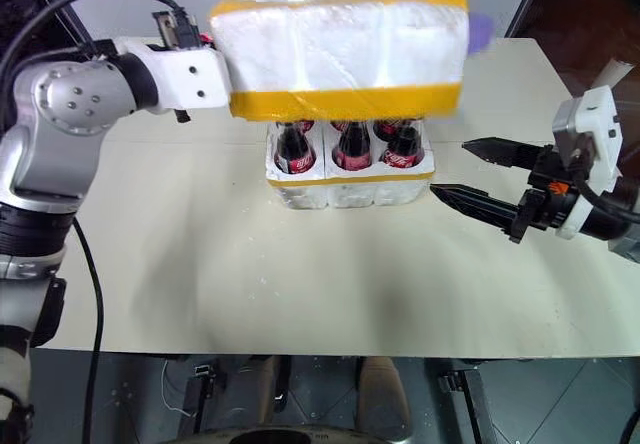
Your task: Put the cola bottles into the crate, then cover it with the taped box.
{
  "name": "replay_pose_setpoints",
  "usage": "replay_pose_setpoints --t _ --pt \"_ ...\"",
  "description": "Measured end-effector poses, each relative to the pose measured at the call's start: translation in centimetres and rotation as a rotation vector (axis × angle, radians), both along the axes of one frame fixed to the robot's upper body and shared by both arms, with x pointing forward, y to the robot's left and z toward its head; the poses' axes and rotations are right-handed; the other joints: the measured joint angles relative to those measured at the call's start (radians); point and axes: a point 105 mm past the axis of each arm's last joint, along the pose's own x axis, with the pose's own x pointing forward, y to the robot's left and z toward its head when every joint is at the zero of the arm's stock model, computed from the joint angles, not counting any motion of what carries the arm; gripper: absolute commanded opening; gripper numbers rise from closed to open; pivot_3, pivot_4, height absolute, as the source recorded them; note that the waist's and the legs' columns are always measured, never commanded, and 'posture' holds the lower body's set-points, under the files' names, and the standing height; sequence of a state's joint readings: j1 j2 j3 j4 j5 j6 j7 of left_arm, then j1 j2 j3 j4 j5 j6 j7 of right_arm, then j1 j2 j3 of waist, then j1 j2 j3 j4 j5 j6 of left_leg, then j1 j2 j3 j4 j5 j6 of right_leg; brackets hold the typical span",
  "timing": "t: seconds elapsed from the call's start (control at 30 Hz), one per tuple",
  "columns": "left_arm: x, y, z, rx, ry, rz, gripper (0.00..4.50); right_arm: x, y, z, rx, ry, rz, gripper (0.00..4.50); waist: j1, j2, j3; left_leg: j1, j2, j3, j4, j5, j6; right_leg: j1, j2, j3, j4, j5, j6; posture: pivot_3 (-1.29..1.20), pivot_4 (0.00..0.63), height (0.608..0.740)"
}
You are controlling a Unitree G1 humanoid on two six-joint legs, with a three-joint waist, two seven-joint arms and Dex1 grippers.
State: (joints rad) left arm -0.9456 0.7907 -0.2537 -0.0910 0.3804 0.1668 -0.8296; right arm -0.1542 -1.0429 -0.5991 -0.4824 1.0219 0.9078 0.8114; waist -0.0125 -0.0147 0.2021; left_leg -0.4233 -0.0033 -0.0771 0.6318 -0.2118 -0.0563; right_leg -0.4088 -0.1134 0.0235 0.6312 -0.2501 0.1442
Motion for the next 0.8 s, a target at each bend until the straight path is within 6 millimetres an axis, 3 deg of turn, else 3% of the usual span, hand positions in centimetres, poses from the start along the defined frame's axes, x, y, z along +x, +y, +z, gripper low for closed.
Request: replay_pose_setpoints --t 0.17,0.27,0.33,0.57,0.7,0.8 --pt "0.1 -0.3 -1.4 0.088 -0.008 0.003 0.86 0.1 -0.1 -0.3 0.004 0.004 -0.022 4.5 -0.002 0.0 0.0 0.0 0.0 0.0 0.0 0.0 0.0 0.0 0.0 0.0 0.0 0.0 0.0 0.0 0.15 0.739" --pt "0.2 -0.1 -2.4 0.138 -0.018 0.015 1.91 0.2 -0.2 -0.3 0.015 0.002 -0.036 4.5 -0.001 0.0 0.0 0.0 0.0 0.0 0.0 0.0 0.0 0.0 0.0 0.0 0.0 0.0 0.0 0.0 0.15 0.739" --pt "0.2 0.3 -3.2 0.186 -0.025 0.028 2.87 0.3 -0.2 -0.3 0.019 -0.001 -0.043 4.5 -0.001 0.0 0.0 0.0 0.0 0.0 0.0 0.0 0.0 0.0 0.0 0.0 0.0 0.0 0.0 0.0 0.15 0.739" --pt "-0.5 2.1 -7.1 0.151 0.046 0.051 2.87 0.3 -0.5 -0.6 0.021 0.012 -0.057 4.5 0.0 0.0 0.0 0.0 0.0 -0.001 0.0 0.0 0.0 0.0 0.0 0.0 0.0 0.0 0.0 0.0 0.15 0.739" --pt "-1.3 3.8 -6.8 -0.093 0.126 0.058 2.87 0.1 -0.8 -1.0 0.018 0.029 -0.064 4.5 0.0 0.0 0.0 0.001 0.0 -0.001 0.0 0.0 0.0 0.001 0.0 0.0 0.001 0.0 0.0 0.0 0.15 0.739" --pt "-2.1 5.7 -7.0 -0.345 0.29 0.048 2.87 -0.1 -1.1 -1.0 0.012 0.028 -0.071 4.5 -0.002 0.0 0.0 0.002 0.0 -0.001 0.0 0.0 0.0 0.001 0.0 0.0 0.001 0.0 0.0 0.0 0.15 0.739"
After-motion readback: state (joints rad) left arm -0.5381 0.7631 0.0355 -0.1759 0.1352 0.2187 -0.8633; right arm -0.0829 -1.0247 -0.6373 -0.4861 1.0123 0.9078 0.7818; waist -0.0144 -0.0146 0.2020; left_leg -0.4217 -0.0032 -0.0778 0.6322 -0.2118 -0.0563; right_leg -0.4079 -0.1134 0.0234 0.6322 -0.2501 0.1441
